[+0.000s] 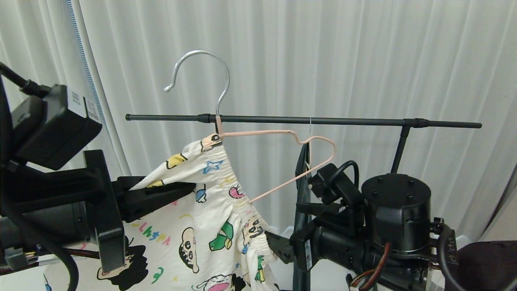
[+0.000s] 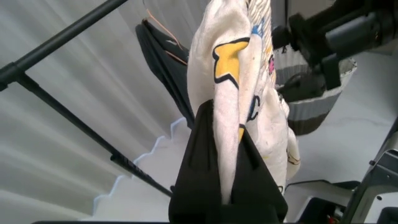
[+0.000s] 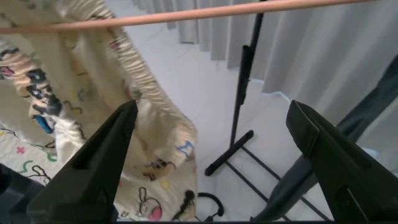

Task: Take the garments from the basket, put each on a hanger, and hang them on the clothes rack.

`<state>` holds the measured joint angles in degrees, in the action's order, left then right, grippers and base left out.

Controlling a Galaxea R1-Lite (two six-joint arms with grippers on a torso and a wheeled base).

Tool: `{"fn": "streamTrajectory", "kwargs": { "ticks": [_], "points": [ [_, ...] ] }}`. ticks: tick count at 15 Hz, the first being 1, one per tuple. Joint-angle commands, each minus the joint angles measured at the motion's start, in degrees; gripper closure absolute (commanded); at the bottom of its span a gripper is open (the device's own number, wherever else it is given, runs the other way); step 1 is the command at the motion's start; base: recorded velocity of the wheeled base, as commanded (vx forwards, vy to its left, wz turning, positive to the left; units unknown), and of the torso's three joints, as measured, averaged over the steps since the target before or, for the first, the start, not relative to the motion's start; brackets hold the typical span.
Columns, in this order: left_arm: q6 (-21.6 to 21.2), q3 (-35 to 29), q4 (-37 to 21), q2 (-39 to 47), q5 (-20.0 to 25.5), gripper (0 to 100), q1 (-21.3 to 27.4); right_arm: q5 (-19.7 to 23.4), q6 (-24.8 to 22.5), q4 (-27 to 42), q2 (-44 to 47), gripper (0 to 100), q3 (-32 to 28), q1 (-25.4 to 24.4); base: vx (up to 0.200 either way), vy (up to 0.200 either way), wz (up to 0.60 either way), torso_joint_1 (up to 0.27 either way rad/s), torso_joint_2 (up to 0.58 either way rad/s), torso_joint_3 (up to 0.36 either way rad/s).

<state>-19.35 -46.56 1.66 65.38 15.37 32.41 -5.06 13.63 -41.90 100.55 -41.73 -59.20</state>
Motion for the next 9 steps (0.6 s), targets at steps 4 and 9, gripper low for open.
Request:
{"fn": "streamTrajectory", "kwargs": {
  "ticks": [4,9],
  "points": [
    [0.1,-2.1,0.0,-0.2,0.0,100,1.3,-2.9,0.0,3.0,3.0,0,-0.2,-2.2,0.0,0.0,0.0,0.0,0.0,0.0],
    [-0.3,0.3,0.0,-1.3,-1.2,100,1.2,-8.3,-1.7,7.0,1.1,0,0.2,5.0,0.0,0.0,0.0,0.0,0.0,0.0]
  ]
}}
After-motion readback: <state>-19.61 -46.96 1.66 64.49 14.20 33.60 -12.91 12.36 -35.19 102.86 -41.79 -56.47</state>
